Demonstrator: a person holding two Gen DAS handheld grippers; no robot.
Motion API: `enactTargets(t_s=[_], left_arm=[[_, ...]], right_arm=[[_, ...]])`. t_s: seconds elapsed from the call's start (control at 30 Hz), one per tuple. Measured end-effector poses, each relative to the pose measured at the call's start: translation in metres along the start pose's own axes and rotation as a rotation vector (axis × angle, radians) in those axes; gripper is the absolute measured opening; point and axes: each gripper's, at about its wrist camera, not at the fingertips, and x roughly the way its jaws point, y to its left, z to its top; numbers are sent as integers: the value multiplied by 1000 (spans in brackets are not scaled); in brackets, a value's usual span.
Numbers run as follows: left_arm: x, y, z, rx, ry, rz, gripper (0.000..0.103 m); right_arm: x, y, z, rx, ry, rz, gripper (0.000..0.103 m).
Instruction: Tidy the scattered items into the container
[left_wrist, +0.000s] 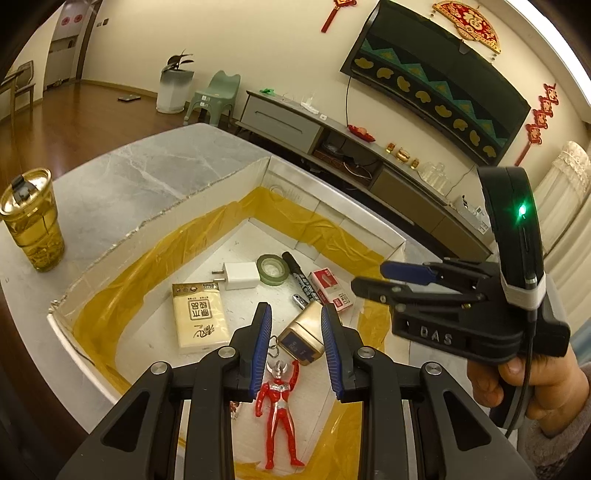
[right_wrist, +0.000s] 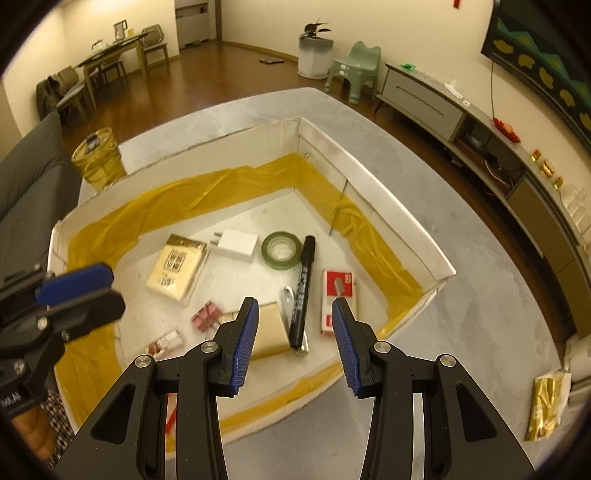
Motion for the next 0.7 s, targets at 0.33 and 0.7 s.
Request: enactTargets(t_s=[0.33,0.7], left_arm=[[-27,-5,-1,29,-62,22,29],[-48,-10,-2,29,-115,-5,29]], right_arm=[[-29,37,-27,-71,33,32,45],[-60,60,-46,-73,52,81,45]])
